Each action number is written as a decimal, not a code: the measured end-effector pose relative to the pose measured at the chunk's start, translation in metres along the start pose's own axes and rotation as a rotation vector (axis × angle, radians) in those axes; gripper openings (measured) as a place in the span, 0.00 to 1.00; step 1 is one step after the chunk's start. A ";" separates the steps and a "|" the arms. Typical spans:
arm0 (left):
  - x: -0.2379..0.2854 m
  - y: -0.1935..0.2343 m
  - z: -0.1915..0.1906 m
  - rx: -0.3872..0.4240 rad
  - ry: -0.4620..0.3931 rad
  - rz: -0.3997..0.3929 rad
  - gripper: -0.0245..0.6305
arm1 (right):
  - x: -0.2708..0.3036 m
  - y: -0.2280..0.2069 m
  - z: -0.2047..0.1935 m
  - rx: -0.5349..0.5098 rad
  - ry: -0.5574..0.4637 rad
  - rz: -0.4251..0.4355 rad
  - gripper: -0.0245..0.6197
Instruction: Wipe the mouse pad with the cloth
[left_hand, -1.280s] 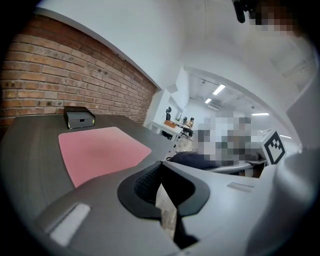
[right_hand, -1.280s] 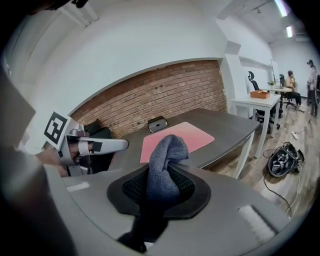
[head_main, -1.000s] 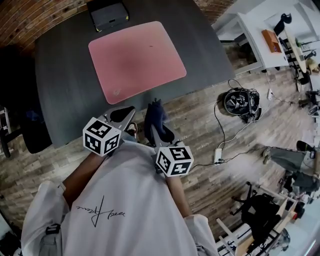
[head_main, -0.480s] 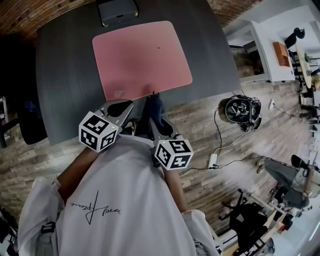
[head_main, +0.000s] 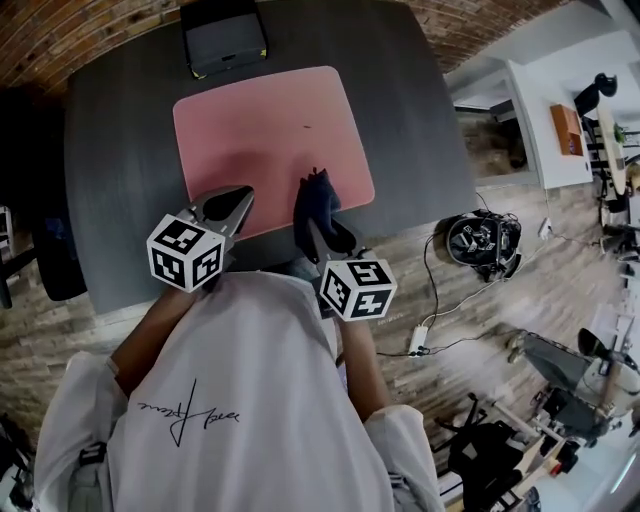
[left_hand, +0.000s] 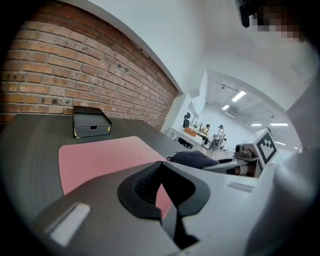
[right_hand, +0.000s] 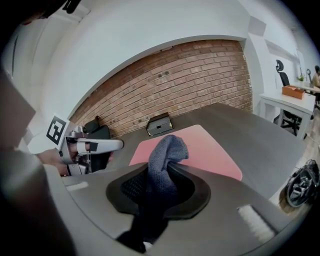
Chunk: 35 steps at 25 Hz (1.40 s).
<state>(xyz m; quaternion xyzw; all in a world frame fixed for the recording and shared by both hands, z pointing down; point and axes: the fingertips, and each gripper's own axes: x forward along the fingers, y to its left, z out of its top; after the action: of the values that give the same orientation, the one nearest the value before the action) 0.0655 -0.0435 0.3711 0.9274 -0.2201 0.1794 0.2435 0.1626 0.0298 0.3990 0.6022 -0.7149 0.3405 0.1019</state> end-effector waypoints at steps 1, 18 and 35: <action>0.005 0.005 0.003 -0.007 -0.004 0.006 0.05 | 0.003 -0.008 0.003 -0.011 0.008 -0.010 0.17; 0.033 0.031 -0.013 -0.025 0.072 0.018 0.05 | 0.021 -0.126 0.017 -0.092 0.121 -0.231 0.17; 0.042 0.053 -0.013 -0.136 0.076 0.056 0.05 | 0.062 -0.171 -0.004 -0.236 0.277 -0.276 0.16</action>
<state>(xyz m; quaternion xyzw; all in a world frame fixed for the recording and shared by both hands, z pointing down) 0.0712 -0.0920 0.4202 0.8947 -0.2481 0.2058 0.3091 0.3050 -0.0240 0.4988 0.6255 -0.6401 0.3166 0.3143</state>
